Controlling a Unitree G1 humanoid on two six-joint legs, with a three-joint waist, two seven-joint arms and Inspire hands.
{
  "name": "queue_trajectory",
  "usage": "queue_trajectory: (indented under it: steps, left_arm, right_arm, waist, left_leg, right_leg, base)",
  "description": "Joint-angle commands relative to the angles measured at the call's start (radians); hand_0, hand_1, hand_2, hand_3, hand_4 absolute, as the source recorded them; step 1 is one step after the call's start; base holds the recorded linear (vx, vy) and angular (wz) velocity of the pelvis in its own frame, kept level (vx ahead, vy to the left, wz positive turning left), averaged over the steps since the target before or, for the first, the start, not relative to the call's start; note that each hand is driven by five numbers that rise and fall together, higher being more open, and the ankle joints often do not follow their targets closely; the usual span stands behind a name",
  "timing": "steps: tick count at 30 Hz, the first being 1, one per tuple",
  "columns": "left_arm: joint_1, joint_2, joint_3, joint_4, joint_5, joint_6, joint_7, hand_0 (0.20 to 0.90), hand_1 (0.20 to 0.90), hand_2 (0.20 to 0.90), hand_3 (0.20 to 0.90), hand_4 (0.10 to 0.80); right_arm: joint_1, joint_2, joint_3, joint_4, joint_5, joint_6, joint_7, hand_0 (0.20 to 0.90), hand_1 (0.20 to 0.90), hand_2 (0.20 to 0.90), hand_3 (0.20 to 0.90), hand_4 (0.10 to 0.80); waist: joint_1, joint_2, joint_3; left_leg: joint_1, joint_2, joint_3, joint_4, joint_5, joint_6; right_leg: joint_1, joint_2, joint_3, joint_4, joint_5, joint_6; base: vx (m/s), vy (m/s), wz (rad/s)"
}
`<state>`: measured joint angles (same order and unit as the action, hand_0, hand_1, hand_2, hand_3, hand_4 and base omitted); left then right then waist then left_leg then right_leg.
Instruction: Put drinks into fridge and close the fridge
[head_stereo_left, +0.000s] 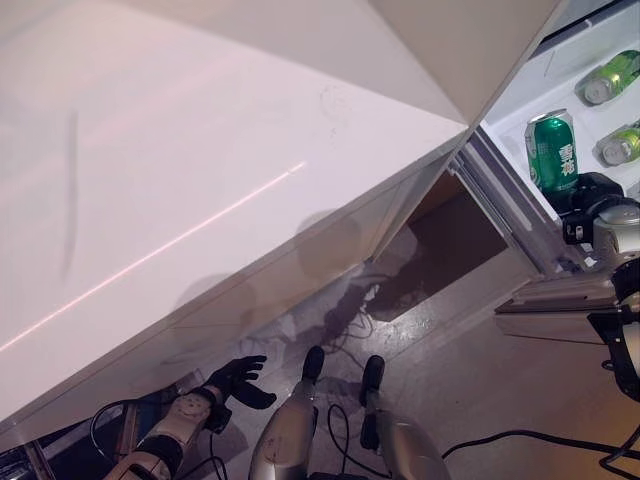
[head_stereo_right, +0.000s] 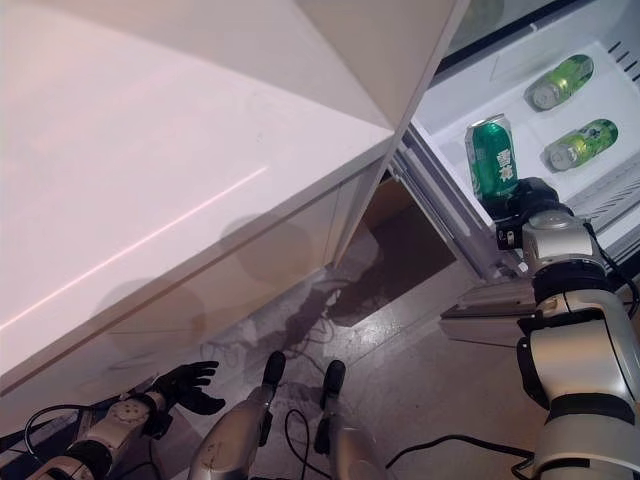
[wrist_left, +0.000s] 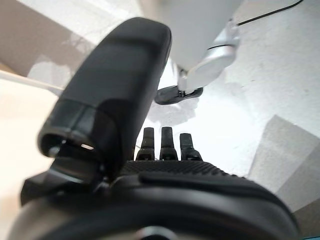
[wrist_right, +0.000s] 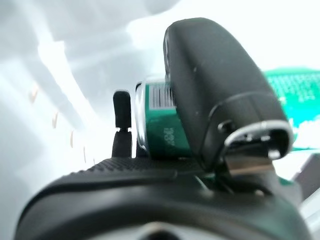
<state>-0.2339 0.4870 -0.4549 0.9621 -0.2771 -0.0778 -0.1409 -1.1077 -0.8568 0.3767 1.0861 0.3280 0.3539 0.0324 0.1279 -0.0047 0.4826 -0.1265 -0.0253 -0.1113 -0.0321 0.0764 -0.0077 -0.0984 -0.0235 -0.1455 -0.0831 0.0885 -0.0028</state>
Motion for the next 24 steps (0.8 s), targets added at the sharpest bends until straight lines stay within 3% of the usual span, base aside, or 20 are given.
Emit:
queue_trajectory:
  steps: [1, 4, 5, 6, 17, 23, 24]
  left_arm:
    - [0.031, -0.014, 0.028, -0.056, -0.086, -0.049, 0.016, 0.9, 0.9, 0.9, 0.9, 0.8]
    - [0.036, -0.016, 0.064, -0.097, -0.119, -0.043, 0.009, 0.9, 0.9, 0.9, 0.9, 0.8]
    - [0.039, -0.017, 0.066, -0.103, -0.118, -0.048, 0.007, 0.9, 0.9, 0.9, 0.9, 0.8]
    - [0.041, -0.017, 0.067, -0.109, -0.118, -0.05, 0.004, 0.9, 0.9, 0.9, 0.9, 0.8]
    - [0.042, 0.0, 0.056, -0.154, -0.094, -0.04, 0.005, 0.9, 0.9, 0.9, 0.9, 0.8]
    - [0.052, 0.002, 0.061, -0.152, -0.078, -0.028, 0.015, 0.9, 0.9, 0.9, 0.9, 0.8]
    - [0.059, -0.001, 0.069, -0.144, -0.073, -0.027, 0.015, 0.9, 0.9, 0.9, 0.9, 0.8]
  right_arm:
    - [-0.124, -0.106, 0.122, -0.016, -0.11, -0.043, 0.007, 0.3, 0.3, 0.3, 0.2, 0.1]
    - [-0.136, -0.106, 0.143, -0.005, -0.178, -0.023, 0.039, 0.3, 0.3, 0.3, 0.2, 0.1]
    - [-0.139, -0.105, 0.15, -0.002, -0.209, -0.016, 0.051, 0.371, 0.371, 0.371, 0.282, 0.182]
    - [-0.145, -0.107, 0.159, 0.002, -0.23, -0.01, 0.064, 0.9, 0.9, 0.9, 0.9, 0.8]
    - [-0.21, -0.109, 0.234, 0.042, -0.312, 0.02, 0.151, 0.9, 0.9, 0.9, 0.9, 0.8]
    - [-0.214, -0.113, 0.223, -0.022, -0.167, 0.0, 0.1, 0.9, 0.9, 0.9, 0.9, 0.8]
    - [-0.21, -0.113, 0.197, -0.085, -0.063, -0.014, 0.052, 0.9, 0.9, 0.9, 0.9, 0.8]
  waist:
    - [0.001, 0.024, -0.021]
    - [0.011, 0.031, -0.01]
    - [0.013, 0.032, -0.009]
    - [0.015, 0.032, -0.008]
    - [0.031, 0.027, -0.016]
    - [0.024, 0.018, -0.026]
    - [0.017, 0.015, -0.033]
  left_leg:
    - [-0.09, -0.018, 0.026, 0.104, -0.034, 0.02]
    - [-0.104, -0.021, 0.024, 0.109, -0.03, 0.018]
    - [-0.107, -0.021, 0.023, 0.111, -0.029, 0.018]
    - [-0.109, -0.021, 0.022, 0.112, -0.028, 0.017]
    - [-0.108, -0.019, 0.019, 0.112, -0.025, 0.014]
    - [-0.087, -0.015, 0.022, 0.097, -0.027, 0.012]
    - [-0.076, -0.013, 0.027, 0.09, -0.028, 0.01]
  right_leg:
    - [-0.093, -0.004, 0.039, 0.159, -0.045, 0.017]
    - [-0.107, -0.007, 0.031, 0.167, -0.046, 0.015]
    - [-0.109, -0.008, 0.029, 0.17, -0.047, 0.014]
    - [-0.111, -0.008, 0.027, 0.172, -0.047, 0.014]
    - [-0.113, -0.008, 0.015, 0.187, -0.057, 0.01]
    - [-0.1, -0.005, 0.018, 0.182, -0.058, 0.01]
    - [-0.093, -0.003, 0.021, 0.179, -0.059, 0.01]
  base:
    - [-0.056, 0.018, -0.08]
    - [-0.036, 0.008, -0.05]
    - [0.0, 0.0, 0.0]
    - [0.0, 0.0, 0.0]
    - [0.001, -0.004, 0.02]
    - [0.002, 0.009, 0.01]
    - [0.014, 0.064, -0.01]
